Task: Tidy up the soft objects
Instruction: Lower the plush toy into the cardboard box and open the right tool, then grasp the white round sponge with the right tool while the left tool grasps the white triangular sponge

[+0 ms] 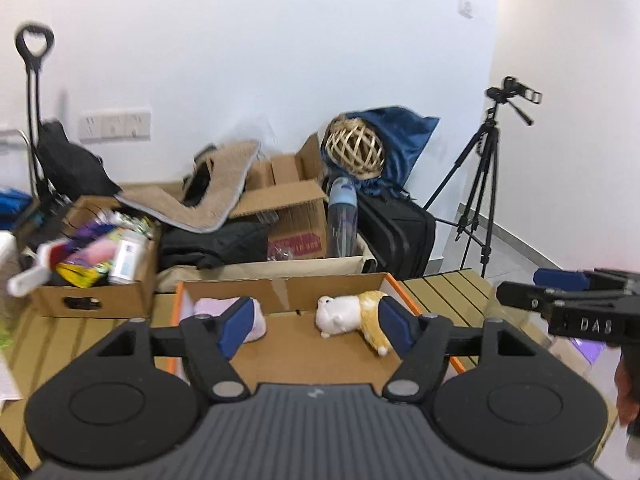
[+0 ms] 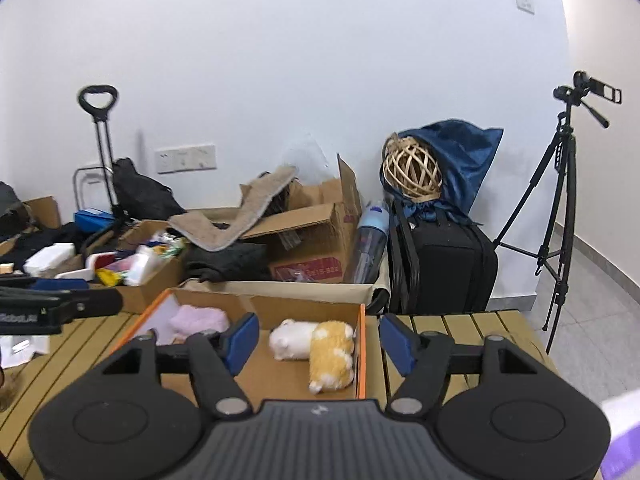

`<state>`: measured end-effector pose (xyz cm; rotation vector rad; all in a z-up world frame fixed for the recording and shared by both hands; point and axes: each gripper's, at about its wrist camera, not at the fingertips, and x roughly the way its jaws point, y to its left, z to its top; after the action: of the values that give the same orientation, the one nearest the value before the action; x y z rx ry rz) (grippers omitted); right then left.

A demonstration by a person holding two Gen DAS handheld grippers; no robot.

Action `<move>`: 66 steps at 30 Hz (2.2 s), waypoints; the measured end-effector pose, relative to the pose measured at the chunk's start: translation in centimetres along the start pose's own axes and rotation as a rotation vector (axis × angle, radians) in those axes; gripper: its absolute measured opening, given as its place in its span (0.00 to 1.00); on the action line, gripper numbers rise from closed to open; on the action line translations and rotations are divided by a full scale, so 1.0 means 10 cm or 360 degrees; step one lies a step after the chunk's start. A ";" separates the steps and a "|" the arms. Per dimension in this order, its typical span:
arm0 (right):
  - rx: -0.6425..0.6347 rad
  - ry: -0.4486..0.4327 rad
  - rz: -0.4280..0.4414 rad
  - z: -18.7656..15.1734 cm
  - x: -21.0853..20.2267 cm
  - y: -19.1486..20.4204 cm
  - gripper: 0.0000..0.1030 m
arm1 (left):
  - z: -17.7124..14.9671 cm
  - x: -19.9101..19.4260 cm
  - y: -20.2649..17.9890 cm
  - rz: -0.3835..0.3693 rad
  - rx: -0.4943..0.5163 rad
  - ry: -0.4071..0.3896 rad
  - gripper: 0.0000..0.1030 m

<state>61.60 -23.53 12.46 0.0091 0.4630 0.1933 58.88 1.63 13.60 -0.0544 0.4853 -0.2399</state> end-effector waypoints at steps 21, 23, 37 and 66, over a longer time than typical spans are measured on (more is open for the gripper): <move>-0.0166 -0.0313 -0.0068 -2.74 -2.30 0.64 0.90 | -2.75 -2.67 -0.28 0.0341 0.0278 -0.0470 1.00; -0.0189 -0.0286 -0.0040 -2.91 -2.30 0.69 0.90 | -2.80 -2.65 -0.26 0.0358 0.0280 -0.0465 1.00; -0.0059 -0.0126 0.0103 -3.00 -1.99 0.70 0.81 | -2.80 -2.02 -0.27 0.0161 0.0067 -0.0238 1.00; 0.0010 0.0015 0.0037 -2.28 -0.37 -0.03 0.51 | -2.27 -0.39 0.22 -0.0437 0.0114 -0.0007 0.24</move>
<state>48.25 -25.30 -6.33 0.0200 0.4732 0.2150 45.42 4.83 -4.91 -0.0518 0.4639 -0.5259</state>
